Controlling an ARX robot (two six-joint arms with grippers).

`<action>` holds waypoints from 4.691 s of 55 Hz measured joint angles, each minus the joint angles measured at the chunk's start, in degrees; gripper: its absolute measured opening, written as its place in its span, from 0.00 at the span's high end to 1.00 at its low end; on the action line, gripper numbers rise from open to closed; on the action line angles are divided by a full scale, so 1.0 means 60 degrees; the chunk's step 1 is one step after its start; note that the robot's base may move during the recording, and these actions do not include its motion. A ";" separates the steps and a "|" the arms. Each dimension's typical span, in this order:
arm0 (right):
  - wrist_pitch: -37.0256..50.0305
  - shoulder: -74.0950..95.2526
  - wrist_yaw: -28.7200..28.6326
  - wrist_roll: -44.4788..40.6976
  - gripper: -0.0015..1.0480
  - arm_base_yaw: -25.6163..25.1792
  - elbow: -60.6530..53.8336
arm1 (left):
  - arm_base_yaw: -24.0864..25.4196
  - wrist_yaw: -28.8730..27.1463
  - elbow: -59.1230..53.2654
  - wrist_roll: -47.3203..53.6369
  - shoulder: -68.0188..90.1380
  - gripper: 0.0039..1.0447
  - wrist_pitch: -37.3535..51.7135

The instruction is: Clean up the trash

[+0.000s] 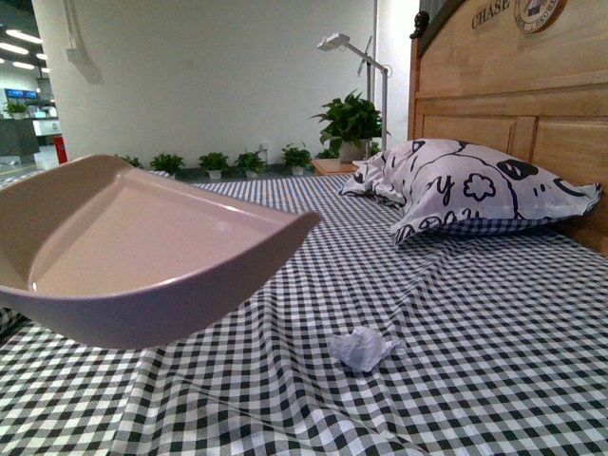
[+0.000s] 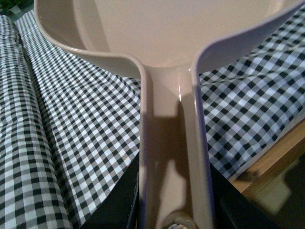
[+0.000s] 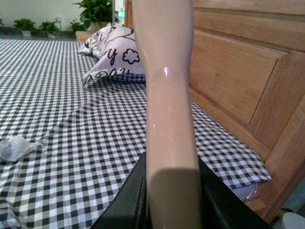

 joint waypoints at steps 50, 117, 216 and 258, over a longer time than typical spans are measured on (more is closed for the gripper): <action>0.0000 0.0000 -0.0004 0.0000 0.80 0.0000 -0.0004 | -0.0776 0.0484 0.2382 0.3344 0.5552 0.75 -0.0313; 0.0000 0.0000 -0.0004 0.0000 0.80 0.0000 0.0000 | -0.1082 -0.0015 0.3701 0.3690 0.6830 0.75 -0.1690; 0.0991 1.3325 -0.4488 -0.0441 0.80 -0.2980 0.7220 | -0.1078 -0.0091 0.3705 0.3796 0.6907 0.75 -0.1829; -0.0885 1.4568 -0.6594 -0.1927 0.80 -0.2102 0.7723 | -0.1078 -0.0091 0.3705 0.3818 0.6907 0.75 -0.1829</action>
